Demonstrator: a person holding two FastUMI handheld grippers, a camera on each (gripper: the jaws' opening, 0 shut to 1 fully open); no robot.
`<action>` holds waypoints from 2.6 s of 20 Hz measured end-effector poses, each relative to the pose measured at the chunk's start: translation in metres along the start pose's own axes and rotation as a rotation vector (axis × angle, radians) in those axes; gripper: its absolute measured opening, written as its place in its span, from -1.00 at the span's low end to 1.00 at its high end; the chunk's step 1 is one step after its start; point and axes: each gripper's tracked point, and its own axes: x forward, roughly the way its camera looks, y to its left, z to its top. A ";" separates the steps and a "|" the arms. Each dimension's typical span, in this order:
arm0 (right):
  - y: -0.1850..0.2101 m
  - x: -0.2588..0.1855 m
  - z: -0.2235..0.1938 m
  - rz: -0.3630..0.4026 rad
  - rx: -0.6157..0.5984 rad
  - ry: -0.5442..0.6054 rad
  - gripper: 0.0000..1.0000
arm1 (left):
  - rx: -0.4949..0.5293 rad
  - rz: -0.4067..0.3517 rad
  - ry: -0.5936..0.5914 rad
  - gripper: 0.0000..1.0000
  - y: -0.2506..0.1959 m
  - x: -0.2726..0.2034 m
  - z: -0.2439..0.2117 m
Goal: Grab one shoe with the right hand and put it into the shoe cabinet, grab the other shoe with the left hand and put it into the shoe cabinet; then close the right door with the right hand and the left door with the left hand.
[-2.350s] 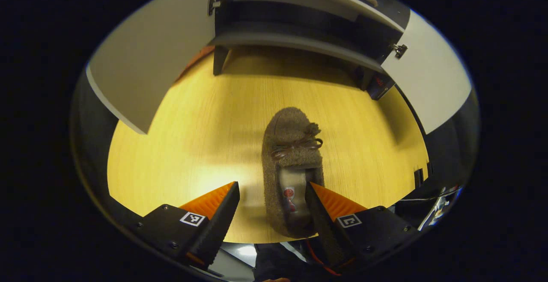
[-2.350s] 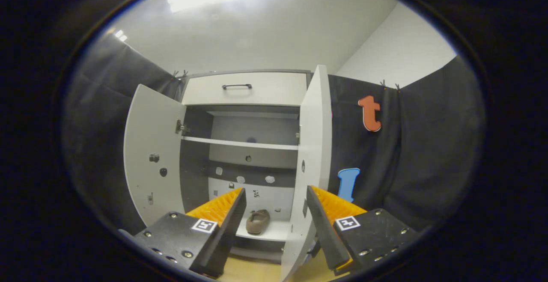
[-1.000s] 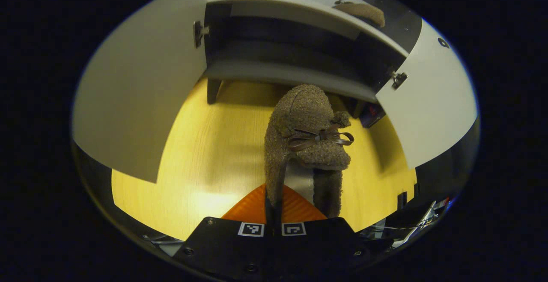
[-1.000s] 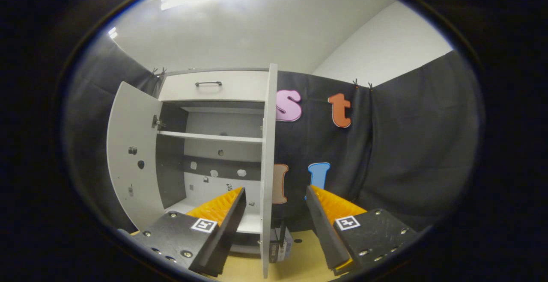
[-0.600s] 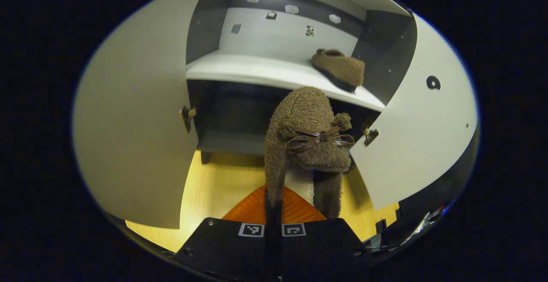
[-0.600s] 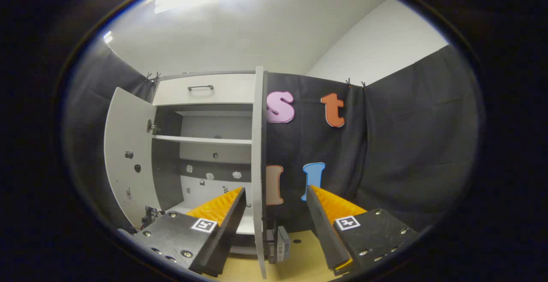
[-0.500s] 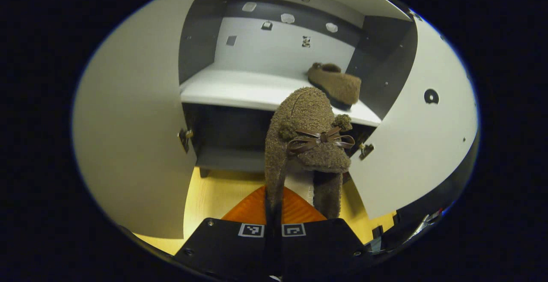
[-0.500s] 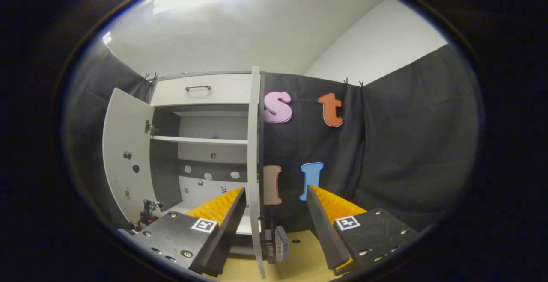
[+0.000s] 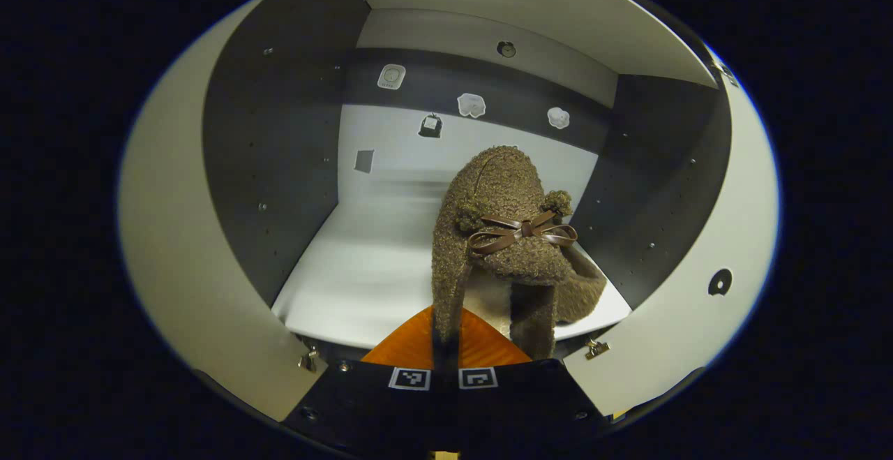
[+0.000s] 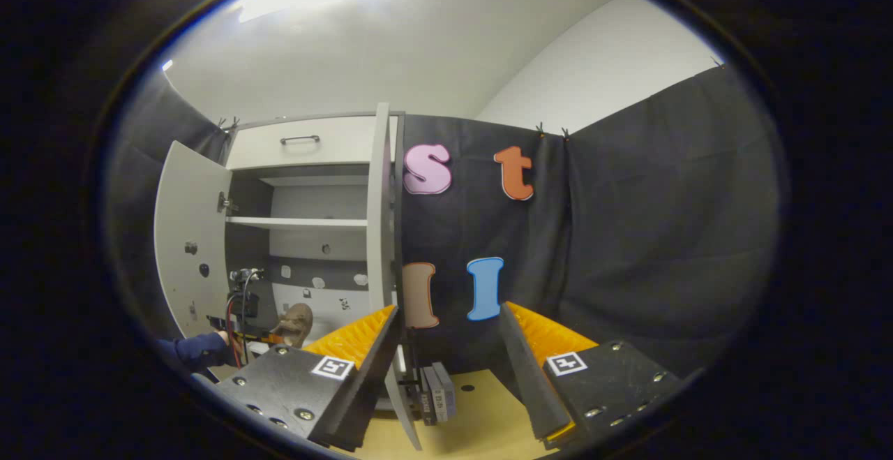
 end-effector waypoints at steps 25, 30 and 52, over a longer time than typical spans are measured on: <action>-0.047 -0.027 -0.023 -0.172 0.022 0.066 0.70 | 0.051 0.080 -0.004 -0.50 0.008 0.018 0.008; -0.046 -0.026 -0.032 -0.155 0.026 0.095 0.70 | 0.099 0.094 -0.004 0.43 0.014 0.003 0.008; 0.027 0.054 -0.079 0.083 0.037 0.177 0.63 | 0.167 -0.037 -0.440 0.46 -0.024 -0.264 0.080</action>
